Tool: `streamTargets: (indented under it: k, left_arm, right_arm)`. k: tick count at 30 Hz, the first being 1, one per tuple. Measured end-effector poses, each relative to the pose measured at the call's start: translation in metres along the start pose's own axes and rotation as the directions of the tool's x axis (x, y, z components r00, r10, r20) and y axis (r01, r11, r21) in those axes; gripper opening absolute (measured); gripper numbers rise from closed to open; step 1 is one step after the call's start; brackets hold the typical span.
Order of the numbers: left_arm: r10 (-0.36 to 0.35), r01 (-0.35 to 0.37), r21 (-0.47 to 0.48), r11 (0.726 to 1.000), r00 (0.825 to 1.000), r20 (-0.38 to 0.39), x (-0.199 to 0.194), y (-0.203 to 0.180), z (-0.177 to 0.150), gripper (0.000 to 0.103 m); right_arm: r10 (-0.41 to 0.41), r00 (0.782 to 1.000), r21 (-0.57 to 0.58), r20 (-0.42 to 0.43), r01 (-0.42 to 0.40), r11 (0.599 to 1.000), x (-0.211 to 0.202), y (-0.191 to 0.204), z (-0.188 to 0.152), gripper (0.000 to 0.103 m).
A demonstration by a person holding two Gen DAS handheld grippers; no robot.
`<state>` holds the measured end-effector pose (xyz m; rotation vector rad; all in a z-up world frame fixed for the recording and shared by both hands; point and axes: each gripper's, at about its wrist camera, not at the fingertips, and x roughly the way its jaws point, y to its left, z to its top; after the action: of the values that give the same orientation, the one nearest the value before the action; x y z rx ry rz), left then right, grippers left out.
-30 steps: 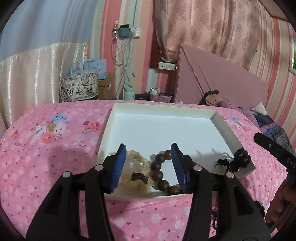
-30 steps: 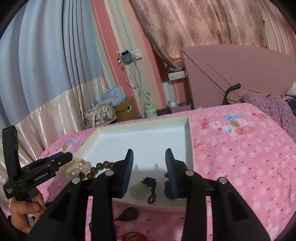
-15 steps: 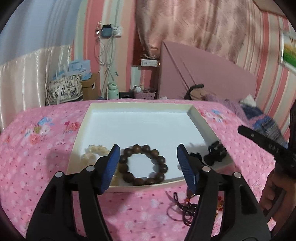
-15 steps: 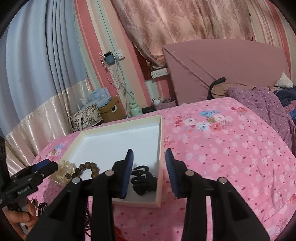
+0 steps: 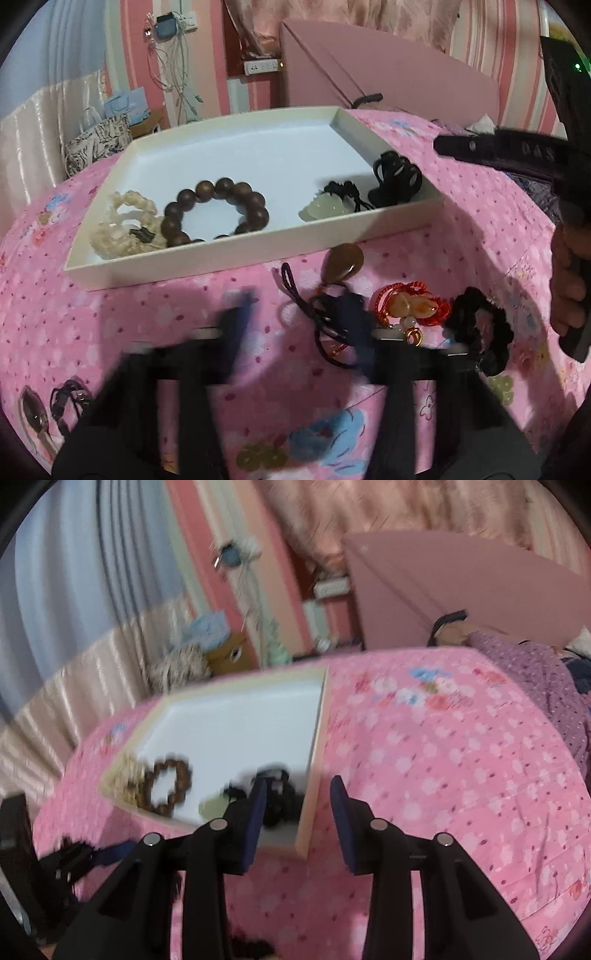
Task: Organize jewelry
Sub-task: 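Withdraw both tools from the tray toward the remaining jewelry, then grasp the black pendant cord with the left tool while the right tool grasps the red tassel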
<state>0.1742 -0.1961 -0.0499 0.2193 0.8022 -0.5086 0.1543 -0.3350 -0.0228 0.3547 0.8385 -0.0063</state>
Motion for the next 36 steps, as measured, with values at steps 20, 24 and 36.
streamTargets:
  k: [20,24,36]
  left_arm:
    - [0.073,-0.038,-0.256,0.966,0.989,0.127,-0.041,0.093,-0.005,0.004]
    - [0.072,-0.037,-0.246,0.969,0.988,0.133,-0.043,0.092,-0.004,0.004]
    - [0.035,0.008,-0.224,0.975,0.982,0.186,-0.054,0.09,-0.001,0.004]
  right_arm:
    - [0.104,0.942,-0.372,-0.319,-0.225,0.9,0.02,0.079,-0.045,0.04]
    - [0.032,0.931,-0.411,-0.364,-0.191,0.891,0.037,0.084,-0.057,0.039]
    - [0.2,0.951,-0.298,-0.235,-0.266,0.917,0.018,0.07,-0.036,0.012]
